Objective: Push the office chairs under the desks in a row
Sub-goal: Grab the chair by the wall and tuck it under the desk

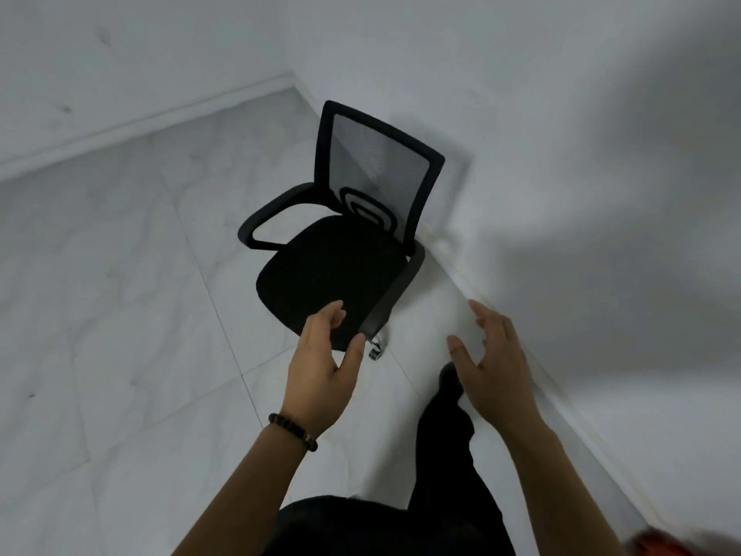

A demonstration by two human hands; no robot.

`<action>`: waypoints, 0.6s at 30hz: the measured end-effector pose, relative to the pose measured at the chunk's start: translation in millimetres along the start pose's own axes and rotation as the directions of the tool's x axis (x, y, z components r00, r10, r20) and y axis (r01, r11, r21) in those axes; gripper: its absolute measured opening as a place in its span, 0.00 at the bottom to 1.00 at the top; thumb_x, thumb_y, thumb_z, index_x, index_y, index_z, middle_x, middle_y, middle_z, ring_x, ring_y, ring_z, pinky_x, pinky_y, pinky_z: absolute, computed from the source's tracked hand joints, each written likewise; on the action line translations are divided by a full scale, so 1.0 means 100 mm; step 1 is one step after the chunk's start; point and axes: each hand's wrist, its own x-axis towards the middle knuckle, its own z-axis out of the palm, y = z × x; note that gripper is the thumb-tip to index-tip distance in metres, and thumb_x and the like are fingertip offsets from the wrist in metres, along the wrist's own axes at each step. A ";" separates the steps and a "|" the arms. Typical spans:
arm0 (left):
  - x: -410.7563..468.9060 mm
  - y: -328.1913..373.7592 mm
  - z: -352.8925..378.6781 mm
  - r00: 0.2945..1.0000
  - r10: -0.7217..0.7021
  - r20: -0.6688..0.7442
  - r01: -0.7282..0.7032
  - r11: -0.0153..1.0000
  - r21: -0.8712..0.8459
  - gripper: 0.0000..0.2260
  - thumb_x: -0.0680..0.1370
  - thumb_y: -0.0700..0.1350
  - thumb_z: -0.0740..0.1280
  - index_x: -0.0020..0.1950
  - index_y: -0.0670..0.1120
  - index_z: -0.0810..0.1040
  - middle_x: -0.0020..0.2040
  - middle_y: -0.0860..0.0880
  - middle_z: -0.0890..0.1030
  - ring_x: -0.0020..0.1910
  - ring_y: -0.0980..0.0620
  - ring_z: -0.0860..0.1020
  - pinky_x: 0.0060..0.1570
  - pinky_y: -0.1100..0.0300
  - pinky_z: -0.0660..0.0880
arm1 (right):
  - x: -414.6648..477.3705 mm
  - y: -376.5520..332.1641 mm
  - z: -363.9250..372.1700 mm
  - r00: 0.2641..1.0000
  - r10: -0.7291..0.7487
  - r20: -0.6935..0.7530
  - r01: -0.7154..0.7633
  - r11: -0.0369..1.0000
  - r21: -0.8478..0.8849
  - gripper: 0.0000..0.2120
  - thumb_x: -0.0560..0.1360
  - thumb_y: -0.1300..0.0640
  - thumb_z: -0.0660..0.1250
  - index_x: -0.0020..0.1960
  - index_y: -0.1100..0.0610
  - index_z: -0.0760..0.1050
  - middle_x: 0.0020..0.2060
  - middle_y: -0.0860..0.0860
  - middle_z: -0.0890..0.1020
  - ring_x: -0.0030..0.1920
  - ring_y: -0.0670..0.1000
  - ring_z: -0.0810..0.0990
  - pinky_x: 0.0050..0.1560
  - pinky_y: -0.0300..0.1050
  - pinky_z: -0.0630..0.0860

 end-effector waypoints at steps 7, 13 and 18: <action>1.51 -0.06 1.01 0.966 -0.232 -0.116 0.230 0.973 -0.031 0.23 0.78 0.48 0.65 0.71 0.48 0.64 0.66 0.51 0.72 0.63 0.55 0.72 0.50 0.73 0.66 | 2.22 0.50 0.22 0.958 -0.086 0.275 0.094 0.995 -0.019 0.26 0.78 0.50 0.65 0.74 0.52 0.63 0.67 0.48 0.69 0.52 0.39 0.73 0.54 0.39 0.66; 2.55 0.33 1.53 0.881 -0.427 -0.203 0.407 0.903 -0.134 0.23 0.78 0.47 0.65 0.71 0.46 0.64 0.66 0.49 0.71 0.64 0.55 0.71 0.53 0.71 0.66 | 4.15 0.48 0.13 0.861 -0.280 0.424 0.319 0.947 -0.024 0.26 0.78 0.52 0.66 0.73 0.52 0.64 0.66 0.51 0.71 0.64 0.47 0.72 0.56 0.40 0.70; 3.10 0.78 1.52 0.847 -0.439 -0.299 0.392 0.896 -0.207 0.23 0.78 0.49 0.65 0.71 0.47 0.64 0.64 0.51 0.71 0.64 0.57 0.71 0.60 0.61 0.71 | 5.06 0.11 0.05 0.798 -0.392 0.458 0.455 0.890 -0.032 0.25 0.79 0.50 0.65 0.73 0.52 0.64 0.67 0.51 0.69 0.64 0.48 0.72 0.55 0.41 0.72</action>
